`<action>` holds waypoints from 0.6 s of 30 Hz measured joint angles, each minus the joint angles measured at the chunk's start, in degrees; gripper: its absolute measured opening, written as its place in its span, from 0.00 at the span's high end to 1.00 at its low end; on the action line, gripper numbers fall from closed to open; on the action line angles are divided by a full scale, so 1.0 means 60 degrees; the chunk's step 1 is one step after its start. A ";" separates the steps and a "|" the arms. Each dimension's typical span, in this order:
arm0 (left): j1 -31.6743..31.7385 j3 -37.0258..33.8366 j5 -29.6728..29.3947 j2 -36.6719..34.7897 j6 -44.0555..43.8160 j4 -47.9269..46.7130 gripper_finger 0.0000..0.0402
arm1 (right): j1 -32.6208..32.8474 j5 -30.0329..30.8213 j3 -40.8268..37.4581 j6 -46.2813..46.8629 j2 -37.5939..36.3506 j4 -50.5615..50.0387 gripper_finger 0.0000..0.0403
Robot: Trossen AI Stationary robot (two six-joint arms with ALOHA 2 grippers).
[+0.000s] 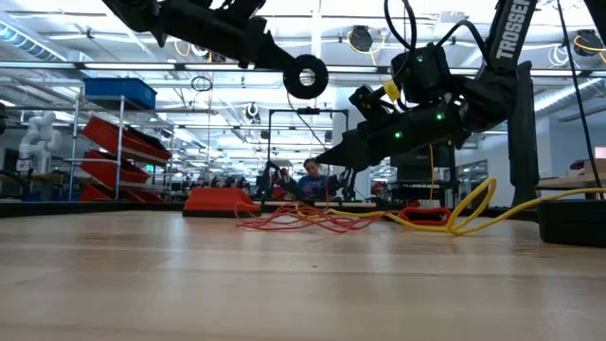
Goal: Coil cords
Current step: Coil the red wire onto spool
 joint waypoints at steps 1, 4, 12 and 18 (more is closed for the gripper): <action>0.0002 0.0000 0.0140 -0.0006 0.0025 -0.0117 1.00 | 0.0000 -0.0007 0.0000 0.0023 0.0000 0.0000 0.93; 0.0003 0.0000 0.0494 -0.0009 0.0187 -0.0611 1.00 | 0.0000 -0.0013 0.0000 0.0034 0.0000 -0.0011 0.98; 0.0017 0.0000 0.0709 -0.0009 0.0813 -0.2121 1.00 | -0.0004 -0.0004 0.0000 0.0140 -0.0026 -0.0080 1.00; 0.0080 0.0000 0.0438 -0.0009 0.0992 -0.2797 1.00 | -0.0004 0.0000 0.0000 0.0315 -0.0036 -0.0091 1.00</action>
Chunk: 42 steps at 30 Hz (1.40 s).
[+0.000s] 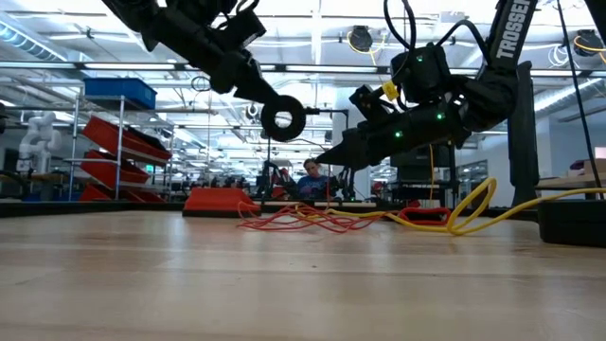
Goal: Coil cords
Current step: Coil the red wire onto spool
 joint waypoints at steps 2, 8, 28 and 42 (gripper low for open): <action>0.0000 0.0000 -0.0445 0.0004 0.0063 -0.0132 1.00 | 0.0003 -0.0011 0.0000 0.0073 -0.0045 -0.0047 1.00; 0.0062 -0.0267 -0.1236 0.0011 0.0315 -0.0101 1.00 | 0.0029 -0.0024 -0.0007 0.0112 -0.0562 -0.0343 1.00; -0.0193 0.0052 -0.3499 0.3226 0.0512 0.4823 1.00 | 0.0154 -0.0758 0.0326 0.0526 -0.1220 -0.0401 1.00; -0.0262 0.0175 -0.3861 0.3574 -0.0874 0.7644 1.00 | 0.0280 -0.0200 0.0477 0.0224 -0.1220 -0.0409 1.00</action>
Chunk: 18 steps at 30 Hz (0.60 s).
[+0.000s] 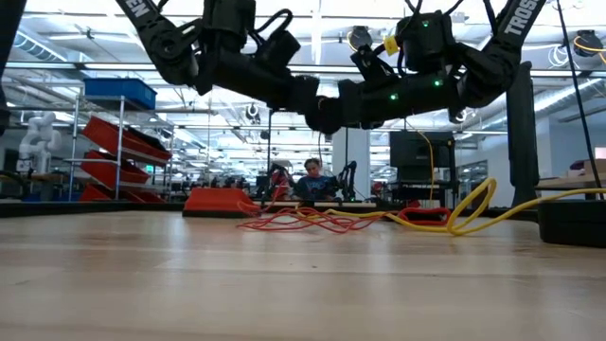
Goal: Coil cords
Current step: Coil the red wire onto spool
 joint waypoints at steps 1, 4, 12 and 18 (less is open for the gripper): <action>0.0000 0.0000 0.0007 0.0000 -0.0137 0.0146 1.00 | 0.0000 0.0011 0.0000 -0.0039 0.0000 0.0001 1.00; 0.0007 0.0000 0.0068 0.0000 -0.0546 0.0522 1.00 | 0.0000 0.0079 0.0000 -0.0120 0.0000 0.0027 1.00; 0.0007 0.0004 0.0492 -0.0005 -0.1411 0.1149 1.00 | 0.0063 0.0755 0.0002 -0.0505 0.0000 0.0059 1.00; 0.0013 0.0004 0.1054 -0.0015 -0.1845 0.1207 1.00 | 0.0121 0.1016 0.0001 -0.0900 0.0000 -0.0005 1.00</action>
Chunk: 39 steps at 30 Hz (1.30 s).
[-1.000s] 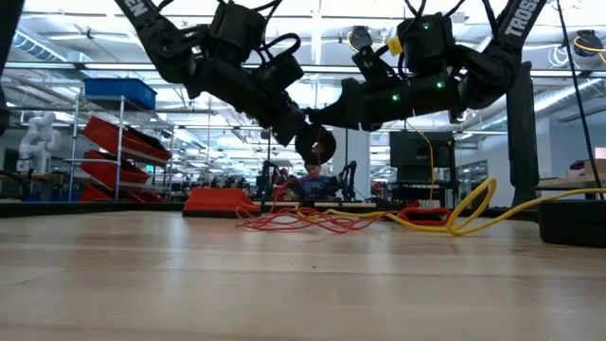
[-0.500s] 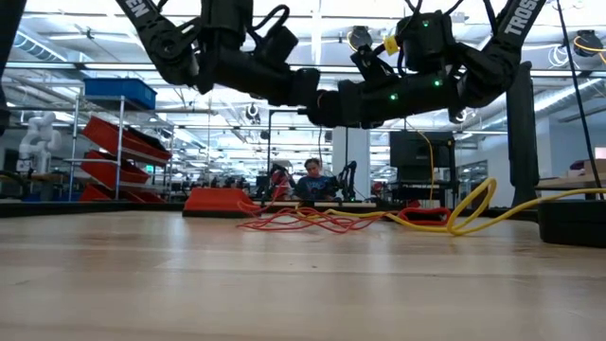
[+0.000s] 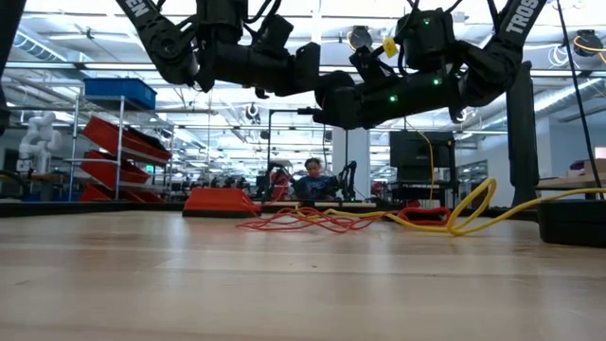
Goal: Coil cords
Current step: Coil the red wire onto spool
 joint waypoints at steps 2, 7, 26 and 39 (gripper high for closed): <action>0.0005 0.0000 0.0194 -0.0026 0.0018 -0.0109 1.00 | 0.0006 0.0023 0.0003 -0.0013 0.0000 -0.0178 1.00; 0.0005 0.0000 0.1000 -0.0374 0.0120 -0.0725 1.00 | -0.0164 -0.0005 0.0003 0.0014 0.0000 -0.0875 1.00; 0.0001 -0.0478 0.2131 -0.2772 0.1234 -0.4952 1.00 | -0.0515 -0.2297 -0.0012 0.0689 0.0011 -0.1677 0.88; 0.0001 -0.0601 0.2157 -0.2823 0.1486 -0.5203 1.00 | -0.0511 -0.3581 -0.0016 0.0449 0.0011 -0.2839 0.81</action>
